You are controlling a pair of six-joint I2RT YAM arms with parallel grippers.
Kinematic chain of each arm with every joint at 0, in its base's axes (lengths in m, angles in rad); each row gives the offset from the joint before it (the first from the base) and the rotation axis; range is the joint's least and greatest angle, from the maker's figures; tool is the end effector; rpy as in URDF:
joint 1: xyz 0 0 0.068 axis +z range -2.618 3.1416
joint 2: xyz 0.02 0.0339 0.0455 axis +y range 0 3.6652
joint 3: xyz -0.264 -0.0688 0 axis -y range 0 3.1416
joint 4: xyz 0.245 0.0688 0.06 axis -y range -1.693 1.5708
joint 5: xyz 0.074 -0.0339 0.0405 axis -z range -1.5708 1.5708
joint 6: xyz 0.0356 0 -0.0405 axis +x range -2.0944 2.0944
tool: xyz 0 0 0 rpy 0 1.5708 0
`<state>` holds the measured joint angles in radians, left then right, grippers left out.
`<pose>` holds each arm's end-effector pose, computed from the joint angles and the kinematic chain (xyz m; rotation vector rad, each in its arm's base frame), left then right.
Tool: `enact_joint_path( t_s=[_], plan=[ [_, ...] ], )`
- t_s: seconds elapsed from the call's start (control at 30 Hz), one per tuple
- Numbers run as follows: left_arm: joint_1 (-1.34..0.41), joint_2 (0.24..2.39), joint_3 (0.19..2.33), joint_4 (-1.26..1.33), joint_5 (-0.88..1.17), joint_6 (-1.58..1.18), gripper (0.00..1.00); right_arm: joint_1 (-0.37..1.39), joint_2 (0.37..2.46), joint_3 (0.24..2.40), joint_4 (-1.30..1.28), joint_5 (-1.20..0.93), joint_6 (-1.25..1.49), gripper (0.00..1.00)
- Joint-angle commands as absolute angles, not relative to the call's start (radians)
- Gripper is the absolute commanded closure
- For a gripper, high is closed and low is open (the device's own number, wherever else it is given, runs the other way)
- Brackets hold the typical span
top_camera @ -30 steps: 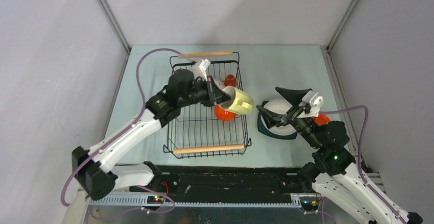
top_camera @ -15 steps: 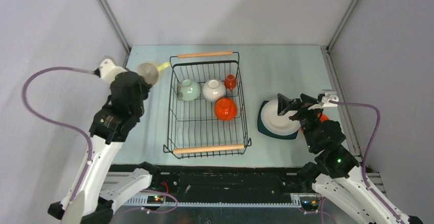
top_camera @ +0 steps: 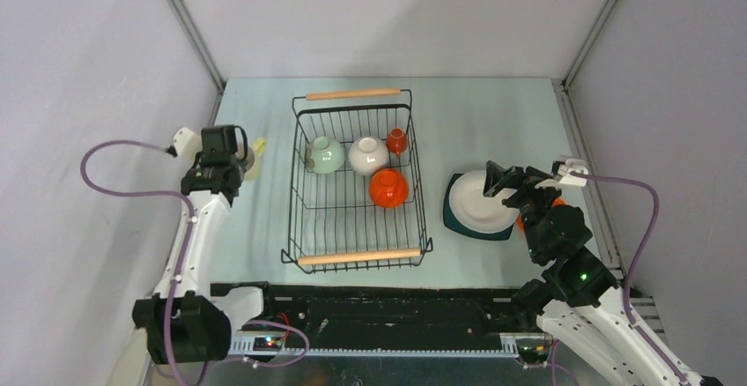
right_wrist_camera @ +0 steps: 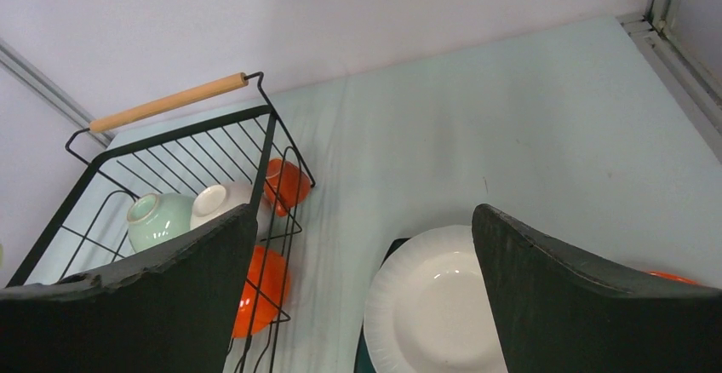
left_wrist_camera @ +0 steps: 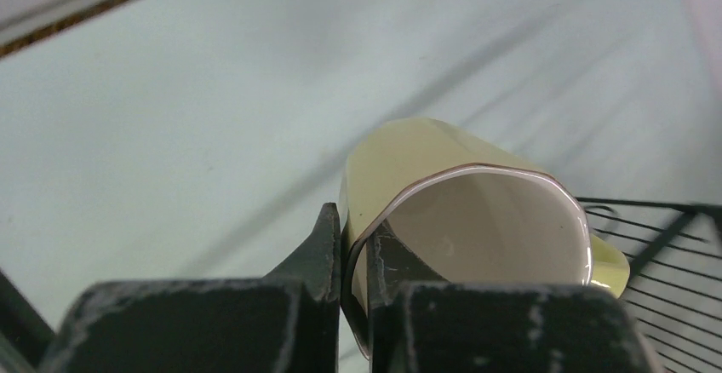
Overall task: Unload the mixed dishes from the dish rack
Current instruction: Place the cup at the center of the board.
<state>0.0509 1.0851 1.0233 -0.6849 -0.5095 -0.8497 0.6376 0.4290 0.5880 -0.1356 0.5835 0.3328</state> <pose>0.2209 0.0286 0.3204 -1.1806 1.8680 0.1536 0.1049 0.0533 0.3238 0.2267 1.5433 0.3157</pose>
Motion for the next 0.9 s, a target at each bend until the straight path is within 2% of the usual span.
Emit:
enact_joint_path(
  t_s=[0.0, 0.23, 0.47, 0.7, 0.87],
  plan=[
    [0.110, 1.037, 0.942, -0.530, -0.484, -0.937, 1.00, 0.621, 0.435, 0.614, -0.115, 0.587, 0.330, 0.00],
    [0.114, 0.997, 0.793, -0.445, -0.570, -0.931, 0.97, 0.589, 0.482, 0.614, -0.115, 0.560, 0.322, 0.00],
    [0.116, 0.990, 0.687, -0.370, -0.562, -0.914, 0.95, 0.571, 0.485, 0.615, -0.177, 0.521, 0.363, 0.01],
    [0.120, 1.037, 0.644, -0.355, -0.546, -0.921, 0.95, 0.568, 0.550, 0.628, -0.175, 0.346, 0.383, 0.00],
    [0.124, 1.064, 0.641, -0.371, -0.532, -0.923, 0.95, 0.573, 0.648, 0.713, -0.196, 0.233, 0.385, 0.01]
  ],
)
